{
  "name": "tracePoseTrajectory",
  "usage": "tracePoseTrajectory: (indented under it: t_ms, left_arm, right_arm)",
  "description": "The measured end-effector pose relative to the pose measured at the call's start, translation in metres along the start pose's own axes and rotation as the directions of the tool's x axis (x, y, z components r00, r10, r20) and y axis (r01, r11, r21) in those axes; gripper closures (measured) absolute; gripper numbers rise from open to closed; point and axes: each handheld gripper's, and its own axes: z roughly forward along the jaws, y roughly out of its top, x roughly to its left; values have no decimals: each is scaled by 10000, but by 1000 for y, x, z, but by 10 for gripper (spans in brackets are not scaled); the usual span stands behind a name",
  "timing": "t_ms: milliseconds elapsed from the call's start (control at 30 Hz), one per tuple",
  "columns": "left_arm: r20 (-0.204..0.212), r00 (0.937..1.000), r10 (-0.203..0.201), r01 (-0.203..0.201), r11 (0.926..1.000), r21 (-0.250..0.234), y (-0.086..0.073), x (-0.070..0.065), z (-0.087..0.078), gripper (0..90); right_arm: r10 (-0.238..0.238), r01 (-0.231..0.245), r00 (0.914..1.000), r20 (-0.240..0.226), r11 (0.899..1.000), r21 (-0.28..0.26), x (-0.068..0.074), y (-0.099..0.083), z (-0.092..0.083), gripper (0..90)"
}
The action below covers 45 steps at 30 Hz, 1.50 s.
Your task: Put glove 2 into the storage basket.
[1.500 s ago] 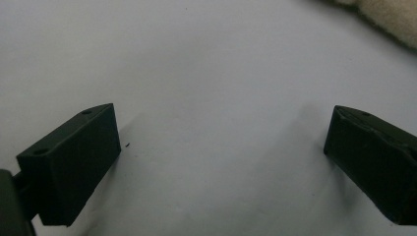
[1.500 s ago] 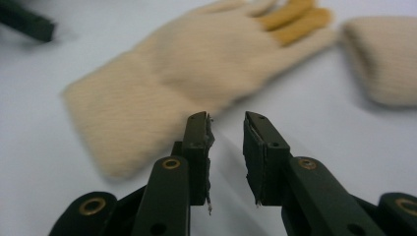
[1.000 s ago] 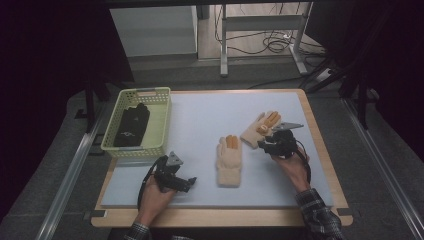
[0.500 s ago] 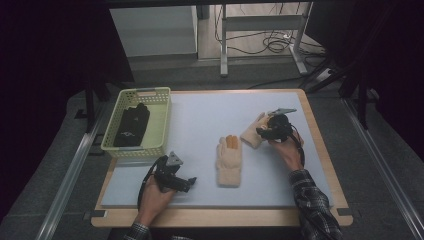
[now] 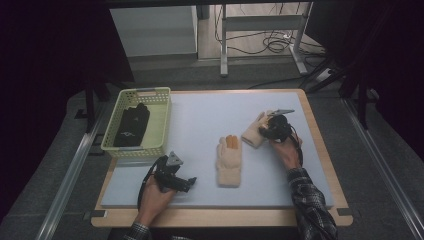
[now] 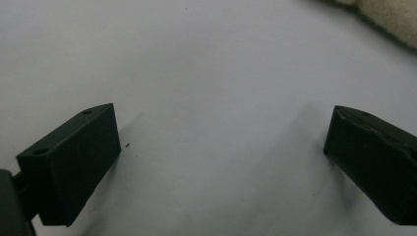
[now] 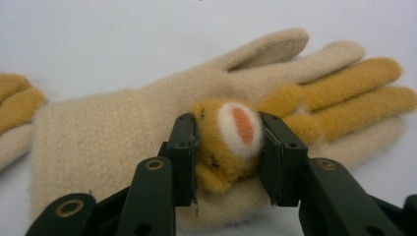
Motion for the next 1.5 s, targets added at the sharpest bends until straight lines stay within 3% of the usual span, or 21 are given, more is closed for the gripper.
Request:
tracePoseTrajectory:
  t_ms: [167, 400, 533, 667, 800, 867, 967, 1167, 1333, 1400, 1500]
  left_arm:
    - [3, 10000, -1, 1, 10000, 5, 0, 0, 0, 6]
    - [-2, 10000, -37, 37, 10000, -29, 0, 0, 0, 6]
    - [0, 10000, -47, 47, 10000, -35, 0, 0, 0, 6]
    - [0, 10000, -48, 48, 10000, -32, 0, 0, 0, 6]
    - [0, 10000, -46, 46, 10000, -29, 0, 0, 0, 5]
    - [-1, 10000, -48, 48, 10000, -31, 0, 0, 0, 5]
    - [-6, 10000, -27, 27, 10000, -29, 0, 0, 0, 6]
    - [-10, 10000, -55, 55, 10000, -56, 0, 0, 0, 6]
    - [-13, 10000, -87, 86, 9999, -88, 0, -1, 1, 5]
    - [-15, 10000, -79, 79, 9999, -80, 0, 0, 1, 6]
    - [-12, 10000, -76, 76, 9999, -71, 0, 0, 1, 6]
  right_arm:
    - [227, -239, 9991, -371, 9992, -312, -3, 2, -11, 617]
    - [-196, 163, 9983, -542, 9980, -604, -1, 7, -40, 616]
    - [-343, 256, 9949, -952, 9956, -904, 1, 10, -59, 615]
    - [-702, 538, 9867, -1465, 9922, -1126, 10, 13, -77, 615]
    - [-1295, 1022, 9711, -2005, 9847, -1410, 26, 14, -92, 614]
    - [-1635, 1311, 9606, -2247, 9796, -1525, 35, 14, -99, 614]
    - [-2039, 1620, 9383, -2794, 9728, -1658, 50, 13, -105, 614]
    - [-2820, 2258, 8787, -3852, 9564, -1851, 80, 10, -104, 614]
    - [-3404, 2868, 8230, -4548, 9400, -1847, 102, 9, -93, 614]
    - [-3609, 3116, 8048, -4712, 9326, -1820, 109, 8, -86, 613]
    - [-3776, 3343, 7868, -4882, 9256, -1773, 114, 5, -75, 613]
